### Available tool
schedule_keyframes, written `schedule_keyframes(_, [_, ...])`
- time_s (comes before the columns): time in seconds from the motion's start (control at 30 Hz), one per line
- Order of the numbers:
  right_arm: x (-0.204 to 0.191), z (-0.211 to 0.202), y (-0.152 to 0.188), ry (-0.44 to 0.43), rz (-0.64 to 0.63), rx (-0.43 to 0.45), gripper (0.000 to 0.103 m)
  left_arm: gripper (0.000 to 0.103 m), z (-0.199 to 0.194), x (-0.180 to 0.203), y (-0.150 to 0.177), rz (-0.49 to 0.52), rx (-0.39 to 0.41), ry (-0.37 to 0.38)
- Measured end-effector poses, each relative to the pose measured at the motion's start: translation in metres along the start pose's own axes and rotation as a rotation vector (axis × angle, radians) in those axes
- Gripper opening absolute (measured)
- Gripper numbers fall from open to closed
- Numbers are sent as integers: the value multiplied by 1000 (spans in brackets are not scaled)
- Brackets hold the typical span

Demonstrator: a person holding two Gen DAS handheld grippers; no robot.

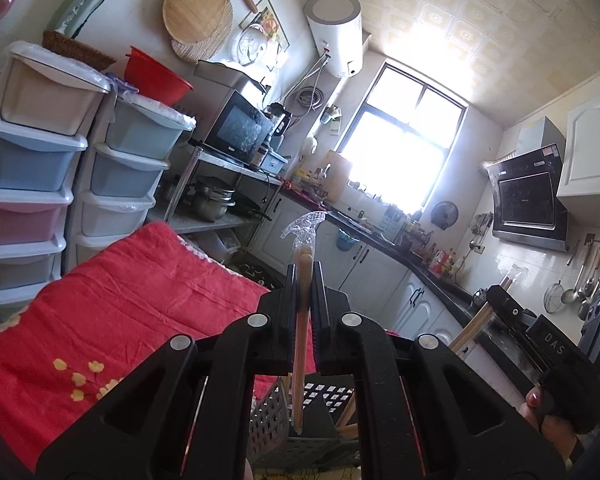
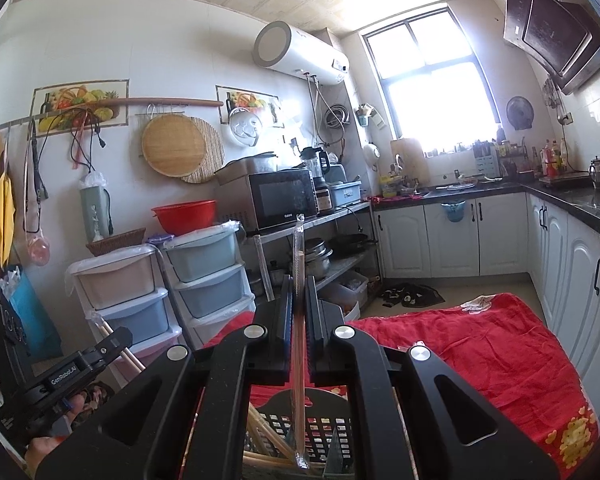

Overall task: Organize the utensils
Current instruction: 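Lower the chopsticks into the caddy and open both tools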

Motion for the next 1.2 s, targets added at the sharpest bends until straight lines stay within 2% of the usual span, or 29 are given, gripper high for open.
schedule_keyframes(0.23, [3,8,11,16,-5,-13,6,3,6,0,9,-1,-17,3])
schedule_keyframes(0.6, [10,13,33,36,11,-85,7,3,12,2,25,8,-68,15])
schedule_keyframes(0.63, [10,12,34,38,14,-89,11,3,12,2,25,9,-70,16])
schedule_keyframes(0.67, [11,10,35,40,16,-95,19,3,12,3,26,11,-73,17])
schedule_keyframes(0.7, [12,9,36,42,19,-97,22,3,12,3,26,12,-76,18])
schedule_keyframes(0.87, [14,-5,38,40,20,-98,28,3,13,6,28,18,-97,29])
schedule_keyframes(0.93, [14,-10,38,43,12,-98,30,7,13,6,29,22,-101,29])
schedule_keyframes(1.0, [14,-14,38,48,13,-101,33,15,13,5,30,23,-112,31])
schedule_keyframes(1.13, [17,-24,40,55,23,-110,34,16,13,5,31,26,-127,38])
schedule_keyframes(1.2, [19,-29,42,58,29,-118,35,22,12,4,32,26,-130,36])
Point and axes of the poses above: each gripper's, at about its wrist camera, not at the fingertips, and z roughly the way its jaws point, x to its right, y to its underside, the point moved 2 cm from there along z, roughly the way its jaws point, and after that the axes turned 5 degrees about z, right-handed, at the moved point
